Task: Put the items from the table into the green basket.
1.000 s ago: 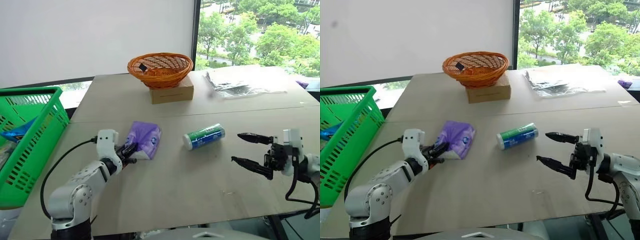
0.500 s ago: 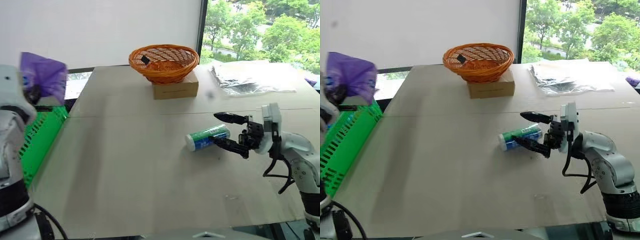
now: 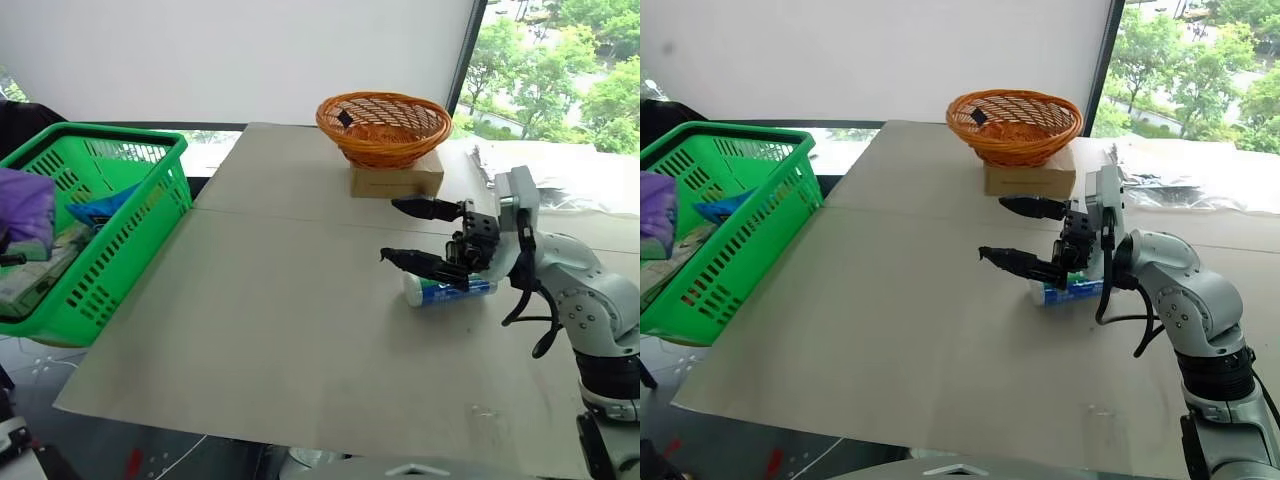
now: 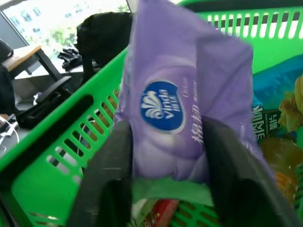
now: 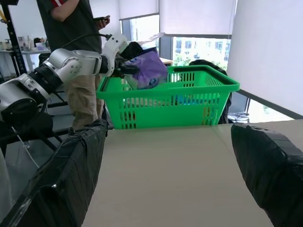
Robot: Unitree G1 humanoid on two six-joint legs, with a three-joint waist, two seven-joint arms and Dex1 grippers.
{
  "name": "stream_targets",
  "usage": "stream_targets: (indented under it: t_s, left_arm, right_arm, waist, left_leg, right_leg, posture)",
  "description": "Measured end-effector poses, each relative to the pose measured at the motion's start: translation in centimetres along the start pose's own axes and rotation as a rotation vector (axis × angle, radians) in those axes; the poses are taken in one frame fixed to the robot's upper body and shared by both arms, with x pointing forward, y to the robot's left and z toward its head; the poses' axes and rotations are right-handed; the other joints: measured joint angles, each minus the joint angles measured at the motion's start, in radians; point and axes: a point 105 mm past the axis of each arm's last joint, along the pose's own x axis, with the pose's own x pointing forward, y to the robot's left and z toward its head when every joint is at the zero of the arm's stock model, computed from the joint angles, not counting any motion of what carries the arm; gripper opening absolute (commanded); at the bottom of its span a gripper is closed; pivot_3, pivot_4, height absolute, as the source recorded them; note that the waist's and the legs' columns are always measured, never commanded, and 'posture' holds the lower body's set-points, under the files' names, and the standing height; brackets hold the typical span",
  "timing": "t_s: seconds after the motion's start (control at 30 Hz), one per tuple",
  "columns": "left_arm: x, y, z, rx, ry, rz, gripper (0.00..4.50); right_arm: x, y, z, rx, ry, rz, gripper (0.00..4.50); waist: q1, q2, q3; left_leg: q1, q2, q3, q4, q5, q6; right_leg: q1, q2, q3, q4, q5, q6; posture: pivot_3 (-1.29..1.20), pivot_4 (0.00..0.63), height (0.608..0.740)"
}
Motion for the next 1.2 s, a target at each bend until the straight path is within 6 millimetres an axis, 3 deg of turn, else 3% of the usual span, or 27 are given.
stream_targets:
  t_s: [0.07,0.27,0.37,0.43,0.5,0.63,0.77,0.83,0.9,1.2]
  left_arm:
    - [0.2,-0.2,1.2,-0.019,-0.048,0.000,4.35]
    - [0.5,-1.9,4.3,-0.063,-0.188,-0.077,4.35]
    - [-0.3,-5.9,5.8,-0.117,-0.262,-0.312,4.35]
    - [-2.2,-9.4,6.2,-0.085,-0.292,-0.541,4.35]
    - [-5.4,-13.3,5.1,0.009,-0.257,-0.823,4.35]
    - [-10.3,-16.3,3.0,0.143,-0.168,-1.175,4.35]
    - [-13.3,-17.1,3.4,0.224,-0.186,-1.351,4.35]
    - [-16.7,-17.2,2.0,0.227,-0.156,-1.524,4.35]
    - [-18.1,-17.2,1.6,0.226,-0.151,-1.579,4.35]
    - [-18.9,-17.3,0.9,0.237,-0.133,-1.569,4.35]
  right_arm:
    - [-0.1,-0.1,0.0,-0.009,0.011,-0.009,4.50]
    - [-1.1,-0.4,-1.1,-0.051,0.069,-0.073,4.50]
    - [-2.5,-1.2,-2.1,-0.127,0.154,-0.115,4.50]
    - [-3.8,-1.6,-3.2,-0.158,0.266,-0.092,4.50]
    - [-5.5,-2.4,-4.8,-0.197,0.409,-0.055,4.50]
    - [-7.3,-4.5,-7.6,-0.274,0.613,0.004,4.50]
    - [-8.3,-5.9,-8.8,-0.301,0.705,0.022,4.50]
    - [-8.9,-7.5,-10.6,-0.302,0.825,0.058,4.50]
    - [-9.1,-8.4,-11.6,-0.315,0.872,0.061,4.50]
    - [-7.7,-10.7,-12.8,-0.454,0.956,0.119,4.50]
  waist:
    - [0.006,-0.003,-0.002]
    - [0.010,-0.003,-0.002]
    - [0.007,-0.003,-0.003]
    - [-0.003,-0.003,-0.003]
    - [-0.032,-0.003,-0.003]
    - [-0.101,-0.001,-0.001]
    - [-0.139,0.006,0.001]
    - [-0.174,0.009,0.001]
    - [-0.181,0.009,0.001]
    - [-0.183,0.011,0.001]
  left_leg:
    - [0.000,0.000,0.000,0.000,0.000,0.000]
    - [-0.001,0.000,0.001,0.000,0.000,0.000]
    - [-0.001,0.000,0.001,0.001,0.001,-0.002]
    - [-0.001,0.000,0.003,0.001,0.002,-0.002]
    - [-0.001,0.000,0.006,0.002,0.004,0.002]
    - [0.001,0.004,0.007,0.001,0.004,0.002]
    - [0.002,0.005,0.006,0.000,0.005,0.001]
    - [0.003,0.006,0.009,0.000,0.005,0.000]
    - [0.003,0.006,0.009,0.000,0.006,0.000]
    - [0.004,0.006,0.006,0.000,0.009,-0.005]
  right_leg:
    - [0.000,0.000,0.000,0.000,0.000,0.000]
    - [0.000,0.000,0.000,0.000,0.000,0.000]
    - [0.000,0.000,0.000,0.000,0.000,0.000]
    - [0.000,-0.001,0.001,0.000,0.000,0.000]
    - [0.000,-0.001,0.003,0.000,0.000,0.000]
    - [0.000,0.003,0.005,0.000,0.000,-0.001]
    - [0.000,0.004,0.005,0.000,0.000,-0.002]
    - [0.000,0.006,0.008,0.000,0.001,-0.003]
    - [0.001,0.006,0.008,0.000,0.001,-0.003]
    - [0.001,0.008,0.007,0.001,0.003,-0.007]
  posture:
    - [0.29,0.000,0.740]
    - [0.25,0.000,0.740]
    - [0.22,0.000,0.740]
    - [0.21,0.000,0.740]
    - [0.20,0.000,0.740]
    - [0.21,0.000,0.740]
    - [0.23,0.000,0.740]
    - [0.24,0.000,0.740]
    - [0.25,0.000,0.740]
    - [0.27,0.000,0.740]
